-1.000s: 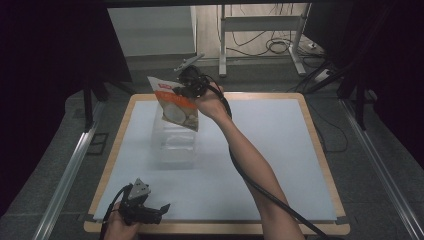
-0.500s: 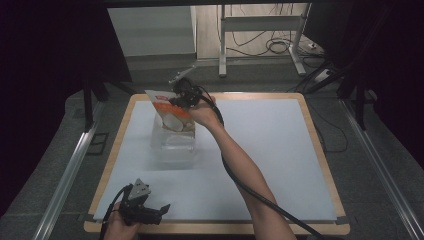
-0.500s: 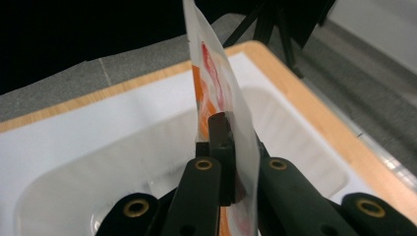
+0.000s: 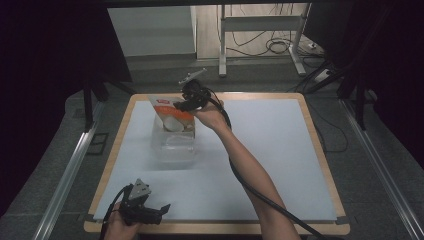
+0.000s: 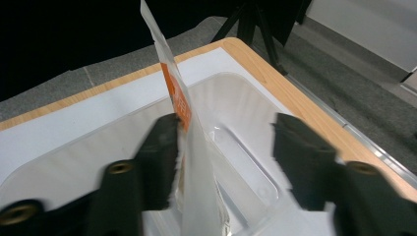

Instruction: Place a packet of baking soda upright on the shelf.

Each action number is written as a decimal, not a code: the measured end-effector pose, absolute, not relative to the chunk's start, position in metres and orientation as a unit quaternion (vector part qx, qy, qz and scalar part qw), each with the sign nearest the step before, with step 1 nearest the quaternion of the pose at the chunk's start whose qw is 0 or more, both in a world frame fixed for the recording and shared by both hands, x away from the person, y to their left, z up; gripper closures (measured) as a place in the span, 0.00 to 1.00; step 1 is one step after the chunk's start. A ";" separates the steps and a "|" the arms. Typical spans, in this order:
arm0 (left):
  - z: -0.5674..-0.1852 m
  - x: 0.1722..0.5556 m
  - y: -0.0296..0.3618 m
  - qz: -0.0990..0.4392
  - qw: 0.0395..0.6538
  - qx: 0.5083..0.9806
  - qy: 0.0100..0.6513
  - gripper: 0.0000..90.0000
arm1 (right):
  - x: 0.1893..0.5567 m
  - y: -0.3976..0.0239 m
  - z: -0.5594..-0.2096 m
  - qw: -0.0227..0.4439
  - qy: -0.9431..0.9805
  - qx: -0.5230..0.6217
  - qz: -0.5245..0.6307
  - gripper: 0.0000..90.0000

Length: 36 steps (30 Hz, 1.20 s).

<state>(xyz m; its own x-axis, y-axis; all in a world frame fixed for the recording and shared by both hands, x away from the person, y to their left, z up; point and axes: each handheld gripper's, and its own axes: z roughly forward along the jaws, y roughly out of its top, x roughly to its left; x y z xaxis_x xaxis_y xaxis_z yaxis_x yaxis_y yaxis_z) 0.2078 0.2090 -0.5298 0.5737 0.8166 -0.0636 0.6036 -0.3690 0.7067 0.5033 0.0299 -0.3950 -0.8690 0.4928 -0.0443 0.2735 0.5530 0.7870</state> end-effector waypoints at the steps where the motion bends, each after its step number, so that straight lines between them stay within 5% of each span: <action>1: -0.530 0.208 0.209 0.151 0.355 0.812 0.438 0.00 | 0.502 0.029 -0.394 0.136 0.872 0.217 0.418 0.42; 6: -0.530 0.208 0.211 0.149 0.361 0.807 0.443 0.00 | 0.491 0.026 -0.389 0.155 0.869 0.204 0.422 0.24; 12: -0.529 0.207 0.210 0.152 0.357 0.809 0.441 0.00 | 0.484 0.022 -0.385 0.157 0.872 0.200 0.419 0.15; 36: -0.530 0.208 0.209 0.153 0.355 0.811 0.439 0.00 | 0.460 -0.002 -0.374 0.152 0.878 0.187 0.414 0.06</action>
